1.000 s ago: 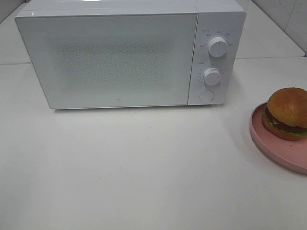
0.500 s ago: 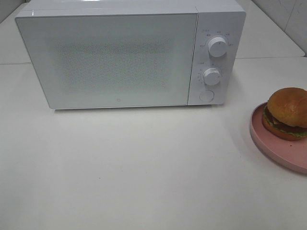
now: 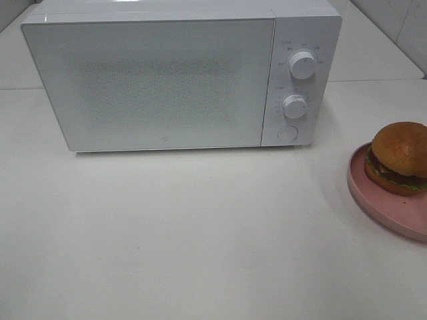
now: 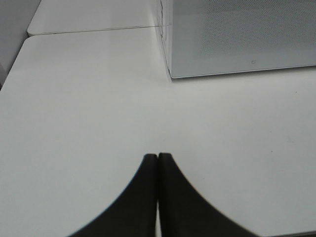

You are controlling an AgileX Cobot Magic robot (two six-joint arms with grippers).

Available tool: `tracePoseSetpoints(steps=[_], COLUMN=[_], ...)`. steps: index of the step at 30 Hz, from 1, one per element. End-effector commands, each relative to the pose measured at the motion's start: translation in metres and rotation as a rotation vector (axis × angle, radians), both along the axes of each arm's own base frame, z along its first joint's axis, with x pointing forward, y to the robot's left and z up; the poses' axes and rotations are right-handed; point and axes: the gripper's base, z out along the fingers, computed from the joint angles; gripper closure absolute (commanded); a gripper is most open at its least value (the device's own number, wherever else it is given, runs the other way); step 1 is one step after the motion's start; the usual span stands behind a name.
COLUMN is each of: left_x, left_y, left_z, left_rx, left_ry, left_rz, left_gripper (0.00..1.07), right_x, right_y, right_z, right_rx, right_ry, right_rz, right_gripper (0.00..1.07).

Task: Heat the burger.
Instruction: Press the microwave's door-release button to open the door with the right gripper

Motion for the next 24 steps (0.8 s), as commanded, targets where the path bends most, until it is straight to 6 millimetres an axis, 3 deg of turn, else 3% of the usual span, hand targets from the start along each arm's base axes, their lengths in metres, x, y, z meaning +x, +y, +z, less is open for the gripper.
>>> tracePoseSetpoints(steps=[1, 9, 17, 22, 24], left_x=[-0.002, -0.002, -0.002, -0.002, -0.002], left_y=[0.0, 0.0, 0.0, 0.0, 0.0], left_z=[0.001, 0.001, 0.001, 0.001, 0.001], left_rx=[-0.006, -0.006, -0.006, -0.006, -0.006], left_ry=[-0.033, -0.033, -0.033, -0.033, -0.033], left_rz=[0.0, 0.0, 0.0, 0.0, 0.0], left_gripper=[1.06, 1.06, 1.06, 1.06, 1.06], right_x=[0.021, 0.052, 0.07, 0.079, 0.082], right_y=[0.0, 0.001, 0.002, 0.027, 0.049], right_z=[-0.005, -0.022, -0.034, -0.037, -0.042], right_rx=[-0.011, -0.01, -0.004, -0.001, -0.003], right_ry=[-0.03, -0.042, -0.03, -0.047, -0.056], right_rz=[0.002, 0.003, 0.003, 0.107, 0.196], right_gripper=[0.59, 0.71, 0.83, 0.86, 0.91])
